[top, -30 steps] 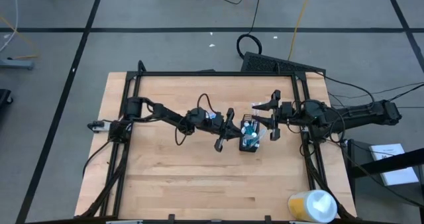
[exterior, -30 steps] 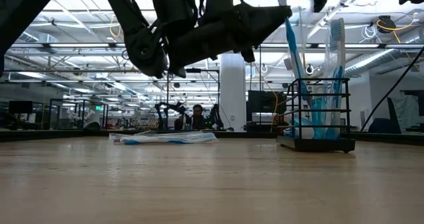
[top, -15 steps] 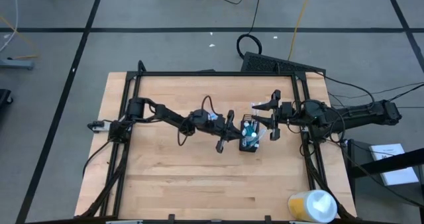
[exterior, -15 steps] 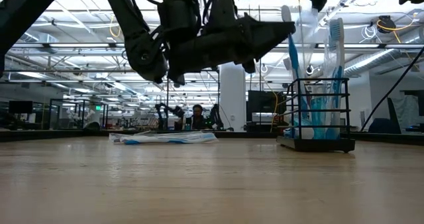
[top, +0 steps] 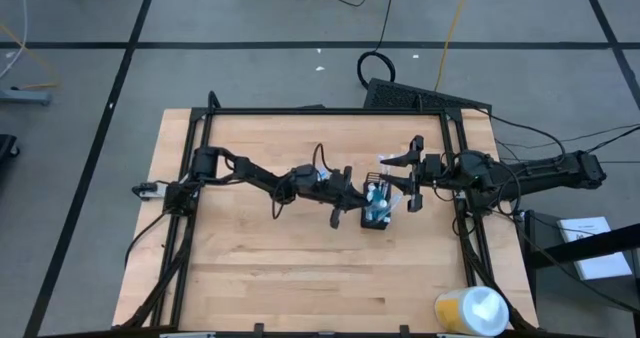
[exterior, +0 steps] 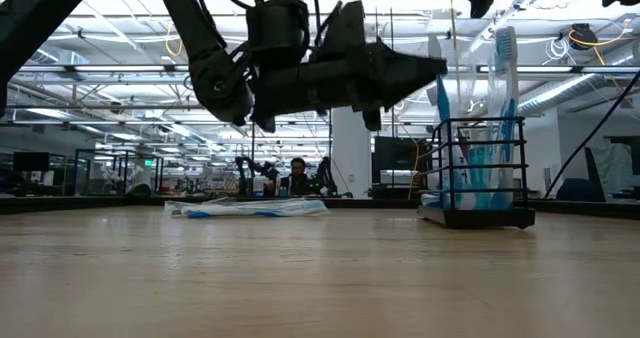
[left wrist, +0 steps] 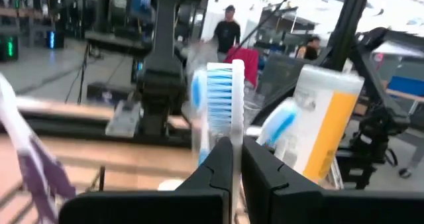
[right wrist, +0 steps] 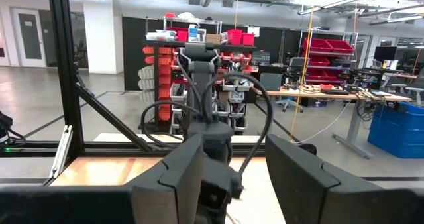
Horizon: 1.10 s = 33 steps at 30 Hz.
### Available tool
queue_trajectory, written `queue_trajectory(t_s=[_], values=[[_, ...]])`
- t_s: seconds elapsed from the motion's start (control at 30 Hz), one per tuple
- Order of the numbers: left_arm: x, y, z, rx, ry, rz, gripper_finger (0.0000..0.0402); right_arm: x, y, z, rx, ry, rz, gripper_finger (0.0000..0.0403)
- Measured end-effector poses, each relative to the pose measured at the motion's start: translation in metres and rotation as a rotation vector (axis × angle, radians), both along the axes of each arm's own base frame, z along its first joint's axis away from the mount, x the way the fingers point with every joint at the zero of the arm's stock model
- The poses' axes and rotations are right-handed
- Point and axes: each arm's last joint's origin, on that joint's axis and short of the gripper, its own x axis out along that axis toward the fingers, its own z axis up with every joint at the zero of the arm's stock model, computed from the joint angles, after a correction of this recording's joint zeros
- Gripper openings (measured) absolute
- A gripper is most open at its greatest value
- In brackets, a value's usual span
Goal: Pick & Place toothbrushing station
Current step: Put the blue toothbrush into the bottom section of the mesh organizer
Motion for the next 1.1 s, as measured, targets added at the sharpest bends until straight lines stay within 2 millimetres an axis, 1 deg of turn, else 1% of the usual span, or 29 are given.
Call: queue_trajectory(t_s=[0.1,0.27,0.4,0.53,0.63,0.93,1.1], values=[[0.0,0.0001,-0.0022,-0.009,0.019,-0.002,0.0011,0.0001,0.0,0.0,0.0,0.0,0.0,0.0157],[0.0,0.0003,-0.002,-0.021,0.021,-0.003,0.0027,0.0,0.0,0.0,0.0,0.0,0.0,0.0157],[0.0003,0.0003,-0.0046,-0.009,0.046,-0.001,0.0021,0.0001,0.0,-0.0001,-0.003,0.001,-0.001,0.0157],[0.0004,0.0004,-0.0056,-0.044,0.066,-0.004,0.0022,0.0,0.0,-0.0001,-0.004,0.001,-0.001,0.0157],[0.0005,0.0005,-0.006,-0.069,0.078,-0.002,0.0048,0.0,0.0,-0.0001,-0.004,0.001,-0.001,0.0157],[0.0006,0.0005,-0.0076,-0.07,0.094,0.0,0.016,0.0,0.0,-0.0001,-0.004,0.001,-0.001,0.0157],[0.0001,0.001,-0.0026,-0.073,0.043,-0.001,0.02,0.0,0.0,-0.0001,-0.004,0.001,-0.001,0.0157]])
